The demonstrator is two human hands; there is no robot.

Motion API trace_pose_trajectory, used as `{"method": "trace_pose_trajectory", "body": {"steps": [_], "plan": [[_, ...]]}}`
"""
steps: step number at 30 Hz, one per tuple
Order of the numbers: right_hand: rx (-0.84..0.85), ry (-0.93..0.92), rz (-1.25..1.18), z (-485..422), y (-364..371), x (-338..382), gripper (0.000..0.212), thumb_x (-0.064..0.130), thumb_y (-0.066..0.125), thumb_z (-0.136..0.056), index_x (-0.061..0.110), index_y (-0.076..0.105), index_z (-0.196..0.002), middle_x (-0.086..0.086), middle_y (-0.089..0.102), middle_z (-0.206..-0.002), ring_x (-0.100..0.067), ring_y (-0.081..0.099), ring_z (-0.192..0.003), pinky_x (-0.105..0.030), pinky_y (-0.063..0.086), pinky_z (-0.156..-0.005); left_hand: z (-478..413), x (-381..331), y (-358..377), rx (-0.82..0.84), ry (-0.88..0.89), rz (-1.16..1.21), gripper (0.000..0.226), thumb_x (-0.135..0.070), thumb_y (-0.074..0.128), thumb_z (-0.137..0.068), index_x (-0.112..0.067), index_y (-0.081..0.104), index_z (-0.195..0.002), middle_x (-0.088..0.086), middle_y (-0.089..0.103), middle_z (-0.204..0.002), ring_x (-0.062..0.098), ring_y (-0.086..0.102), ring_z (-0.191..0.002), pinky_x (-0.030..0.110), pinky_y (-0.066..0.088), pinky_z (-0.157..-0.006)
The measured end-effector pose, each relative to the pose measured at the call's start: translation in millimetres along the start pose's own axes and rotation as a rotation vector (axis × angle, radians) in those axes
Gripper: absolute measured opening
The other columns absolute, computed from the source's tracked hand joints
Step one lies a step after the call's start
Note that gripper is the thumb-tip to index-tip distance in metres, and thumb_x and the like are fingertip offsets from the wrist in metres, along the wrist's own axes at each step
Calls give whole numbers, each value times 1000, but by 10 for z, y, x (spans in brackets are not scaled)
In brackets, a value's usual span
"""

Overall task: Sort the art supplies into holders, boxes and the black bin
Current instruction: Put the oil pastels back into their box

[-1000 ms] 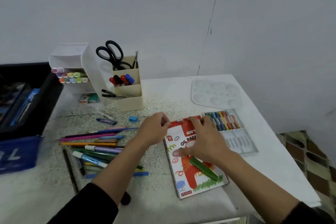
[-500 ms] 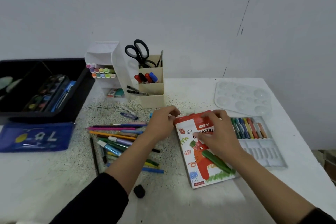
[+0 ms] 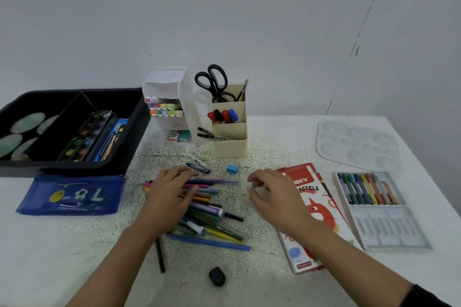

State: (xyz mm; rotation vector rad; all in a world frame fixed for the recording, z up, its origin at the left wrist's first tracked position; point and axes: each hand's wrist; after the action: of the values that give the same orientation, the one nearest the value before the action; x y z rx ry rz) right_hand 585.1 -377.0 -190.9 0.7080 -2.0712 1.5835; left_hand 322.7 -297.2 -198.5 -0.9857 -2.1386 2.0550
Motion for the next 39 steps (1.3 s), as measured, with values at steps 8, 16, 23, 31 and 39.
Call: {"method": "trace_pose_trajectory", "body": {"steps": [8, 16, 23, 31, 39], "plan": [[120, -204, 60, -706, 608, 455, 25, 14, 58, -98, 16, 71, -120, -3, 72, -113, -20, 58, -105, -27, 46, -91, 24, 446, -69, 176, 11, -16, 66, -78, 22, -84, -49, 54, -135, -26, 43, -141, 2, 31, -135, 38, 24, -100], [237, -99, 361, -1071, 935, 644, 30, 8, 59, -91, 16, 70, -119, -8, 62, -102, -29, 53, -106, -37, 50, -71, -413, 558, -109, 29, 1, 72, 31, -46, 56, -97, -29, 67, -120, -10, 63, -108, 13, 60, -100, 48, 49, -93], [165, 3, 262, -953, 890, 613, 16, 11, 66, -92, 15, 78, -101, -6, 64, -94, -26, 60, -85, -35, 49, -70, -741, 445, -1, 108, 97, 41, 22, -37, 76, -87, -32, 76, -108, -7, 61, -103, 17, 57, -99, 46, 48, -93], [-101, 90, 16, -697, 556, 692, 21, 3, 72, -87, 20, 73, -98, 9, 65, -89, -6, 60, -80, -19, 49, -70, -739, 379, -233, 78, 159, 311, 16, -32, 78, -86, -32, 62, -86, -18, 64, -86, 1, 59, -84, 24, 50, -73], [-343, 262, -210, -86, -337, 458, 36, 5, 63, -95, 39, 62, -108, 15, 63, -90, -6, 65, -85, -11, 49, -69, -584, -579, -429, 89, 270, 763, 4, -23, 70, -95, -22, 66, -96, -9, 73, -83, 12, 70, -85, 36, 55, -76]]}}
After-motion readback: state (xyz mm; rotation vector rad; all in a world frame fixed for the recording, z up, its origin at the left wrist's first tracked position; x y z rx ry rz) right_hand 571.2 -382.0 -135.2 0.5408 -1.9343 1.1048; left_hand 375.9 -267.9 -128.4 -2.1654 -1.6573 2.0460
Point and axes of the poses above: each hand's wrist, its own z-axis away from the middle knuckle, its own y-axis out of the palm, x = y × z
